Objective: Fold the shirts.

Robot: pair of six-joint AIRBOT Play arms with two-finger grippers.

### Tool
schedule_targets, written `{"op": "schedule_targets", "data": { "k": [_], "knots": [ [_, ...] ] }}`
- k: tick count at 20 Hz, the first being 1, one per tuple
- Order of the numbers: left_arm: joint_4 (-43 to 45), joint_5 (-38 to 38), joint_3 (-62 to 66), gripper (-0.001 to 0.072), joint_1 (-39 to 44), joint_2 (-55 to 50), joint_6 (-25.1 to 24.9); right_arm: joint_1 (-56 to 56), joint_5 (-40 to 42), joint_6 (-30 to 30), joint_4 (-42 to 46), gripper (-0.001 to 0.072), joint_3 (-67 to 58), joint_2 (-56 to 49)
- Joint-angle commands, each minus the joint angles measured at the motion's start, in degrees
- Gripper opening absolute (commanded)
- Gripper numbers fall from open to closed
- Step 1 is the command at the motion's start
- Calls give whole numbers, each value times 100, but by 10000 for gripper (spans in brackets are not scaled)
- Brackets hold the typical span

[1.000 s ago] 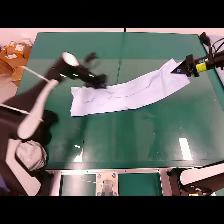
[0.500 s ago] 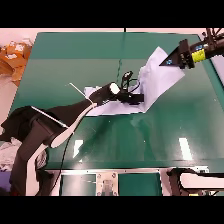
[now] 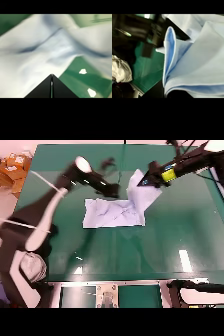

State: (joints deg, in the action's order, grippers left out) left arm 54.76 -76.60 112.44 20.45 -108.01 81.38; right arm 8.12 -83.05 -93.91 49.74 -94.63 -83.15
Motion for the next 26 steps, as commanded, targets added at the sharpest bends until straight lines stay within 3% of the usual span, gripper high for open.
{"op": "schedule_targets", "data": {
  "k": [1, 7, 8, 9, 10, 11, 13, 15, 16, 18, 20, 21, 23, 26],
  "knots": [
    [1593, -1287, 243, 23, -1104, 763, 205, 837, 1366, -227, 28, 20, 564, -66],
    [1552, -1377, 236, 23, -2026, 1139, 210, 2929, 4452, -507, -133, 23, 868, -1655],
    [1552, -1427, 236, 23, -2033, 1139, 203, 3246, 4927, -501, -282, 192, 866, -2009],
    [1543, -1429, 236, 23, -2033, 1139, 120, 3462, 5241, -487, -297, 458, 848, -2264],
    [1506, -1427, 236, 23, -2031, 1139, 44, 3552, 5488, -487, -297, 512, 835, -2422],
    [1491, -1408, 236, 23, -2031, 1139, -15, 3497, 5525, -490, -275, 469, 833, -2437],
    [1493, -1405, 236, 23, -2033, 1139, -90, 3036, 5233, -433, -181, 450, 769, -2238],
    [1488, -1410, 236, 23, -2033, 1139, -92, 2271, 4553, -249, -151, 185, 752, -1829],
    [1491, -1403, 236, 23, -2033, 1139, -94, 1821, 4118, -39, -146, 122, 752, -1589],
    [1491, -1401, 236, 23, -2033, 1139, -96, 911, 3174, 245, -131, 129, 754, -1172],
    [1488, -1394, 236, 23, -2031, 1139, -140, 76, 2330, 542, -31, 178, 774, -975],
    [1488, -1394, 236, 23, -2033, 1139, -138, -251, 1976, 614, 52, 269, 811, -986],
    [1488, -1397, 236, 23, -2033, 1139, -136, -761, 1655, 780, 188, 572, 1191, -1036],
    [1475, -1394, 236, 23, -2031, 1139, -131, -1014, 1652, 1193, 138, 584, 1840, -1279]
  ]
}}
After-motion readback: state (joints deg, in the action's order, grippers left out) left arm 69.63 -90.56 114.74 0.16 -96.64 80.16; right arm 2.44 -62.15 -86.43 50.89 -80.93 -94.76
